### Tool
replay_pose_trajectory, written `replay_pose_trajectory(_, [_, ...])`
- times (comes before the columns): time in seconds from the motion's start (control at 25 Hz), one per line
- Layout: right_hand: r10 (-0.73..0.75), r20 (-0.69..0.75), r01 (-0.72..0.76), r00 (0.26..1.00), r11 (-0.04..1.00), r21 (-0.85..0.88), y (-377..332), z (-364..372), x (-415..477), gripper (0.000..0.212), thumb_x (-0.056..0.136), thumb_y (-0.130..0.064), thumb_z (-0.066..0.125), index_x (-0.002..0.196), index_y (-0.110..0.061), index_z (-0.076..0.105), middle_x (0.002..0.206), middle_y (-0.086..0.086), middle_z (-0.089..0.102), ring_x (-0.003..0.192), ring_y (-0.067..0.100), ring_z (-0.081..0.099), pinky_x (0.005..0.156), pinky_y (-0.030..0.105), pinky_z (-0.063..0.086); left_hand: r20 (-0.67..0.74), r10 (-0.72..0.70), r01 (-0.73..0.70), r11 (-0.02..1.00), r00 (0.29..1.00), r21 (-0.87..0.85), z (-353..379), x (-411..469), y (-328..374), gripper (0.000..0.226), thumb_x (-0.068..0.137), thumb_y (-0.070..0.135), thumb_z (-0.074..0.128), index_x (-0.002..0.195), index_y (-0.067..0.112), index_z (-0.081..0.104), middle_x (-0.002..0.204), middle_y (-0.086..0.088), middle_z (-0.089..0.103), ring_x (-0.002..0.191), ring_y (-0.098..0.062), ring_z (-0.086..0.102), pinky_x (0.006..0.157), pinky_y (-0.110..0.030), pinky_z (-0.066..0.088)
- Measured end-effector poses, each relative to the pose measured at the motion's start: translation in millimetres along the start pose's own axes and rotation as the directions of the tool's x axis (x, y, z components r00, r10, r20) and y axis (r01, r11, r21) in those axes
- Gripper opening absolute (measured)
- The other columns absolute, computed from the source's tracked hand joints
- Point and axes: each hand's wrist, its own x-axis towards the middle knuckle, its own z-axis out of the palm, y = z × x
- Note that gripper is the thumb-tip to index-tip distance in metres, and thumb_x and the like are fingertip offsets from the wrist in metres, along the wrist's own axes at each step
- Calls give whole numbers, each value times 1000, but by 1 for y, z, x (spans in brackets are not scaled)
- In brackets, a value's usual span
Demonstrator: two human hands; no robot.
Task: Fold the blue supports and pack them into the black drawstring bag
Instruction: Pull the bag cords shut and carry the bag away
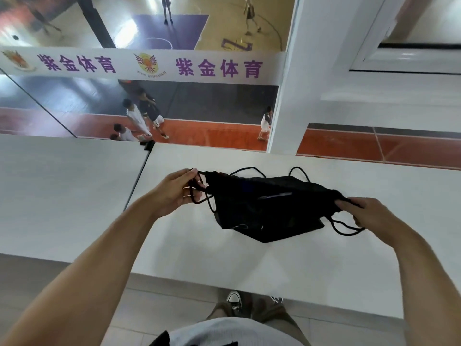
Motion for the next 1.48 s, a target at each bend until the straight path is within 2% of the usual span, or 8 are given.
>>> replay_pose_trajectory(0.24, [-68, -264, 48, 962, 996, -80, 18, -11, -18, 34, 102, -37, 54, 84, -17, 74, 61, 10, 44, 59, 25, 40, 57, 33, 32, -422, 247, -91, 930, 873, 357, -11, 9, -10, 36, 100, 40, 50, 82, 10, 58, 69, -2, 47, 54, -18, 38, 55, -29, 36])
replay_pose_trajectory(0.56, [205, -734, -16, 647, 967, 256, 48, -34, -2, 47, 103, -37, 38, 102, -4, 71, 90, 17, 62, 86, 39, 61, 73, 36, 41, -760, 273, 168, 879, 590, 446, -53, 13, -21, 37, 103, 33, 41, 106, 2, 60, 104, -20, 62, 102, -40, 57, 82, -44, 45])
replay_pose_trajectory(0.72, [150, -701, 1, 698, 978, 210, 41, -22, 8, 47, 104, -38, 38, 100, -5, 72, 91, 13, 61, 84, 30, 56, 78, 42, 45, -424, 456, 83, 598, 782, 797, 5, 8, -49, 51, 101, 45, 42, 142, 15, 48, 144, -13, 52, 131, -37, 46, 107, -48, 36])
replay_pose_trajectory(0.84, [149, -664, -29, 733, 982, 188, 41, -19, 16, 46, 105, -36, 38, 101, -5, 72, 89, 16, 63, 84, 33, 58, 74, 41, 43, 162, 442, -292, 244, 882, 925, 63, 3, -70, 58, 98, 56, 24, 144, 26, 44, 141, 0, 55, 135, -25, 43, 114, -45, 29])
replay_pose_trajectory(0.92, [152, -598, -89, 787, 987, 133, 40, -14, 21, 43, 106, -34, 40, 111, -4, 70, 101, 23, 66, 91, 37, 61, 76, 38, 42, 287, 408, -359, 112, 867, 927, 87, 2, -78, 50, 99, 52, 21, 129, 23, 50, 120, 2, 62, 119, -25, 53, 110, -42, 32])
replay_pose_trajectory(1.08, [-144, -532, -37, 834, 949, -314, 32, 26, 17, 48, 102, -33, 49, 144, -12, 45, 147, 19, 48, 130, 40, 49, 109, 49, 33, 217, 481, -343, 192, 849, 919, 101, 0, -74, 21, 100, 28, 29, 92, 14, 43, 88, 0, 54, 84, -27, 53, 84, -42, 43])
replay_pose_trajectory(1.2, [-346, -349, 200, 871, 899, -390, 21, 74, 9, 35, 105, -32, 33, 112, -14, 62, 108, 9, 73, 104, 34, 64, 106, 48, 35, 149, 467, -315, 300, 871, 900, 111, -5, -64, 15, 101, 19, 35, 87, 15, 36, 79, -3, 53, 72, -25, 50, 65, -37, 34])
replay_pose_trajectory(1.48, [-65, -347, 36, 936, 995, -89, 14, 89, -6, 56, 104, -46, 39, 73, -1, 53, 63, 10, 58, 62, 28, 55, 57, 36, 39, 46, 443, -228, 367, 895, 902, 107, -12, -51, 22, 97, 29, 45, 81, 15, 41, 56, 0, 48, 53, -21, 46, 51, -34, 35])
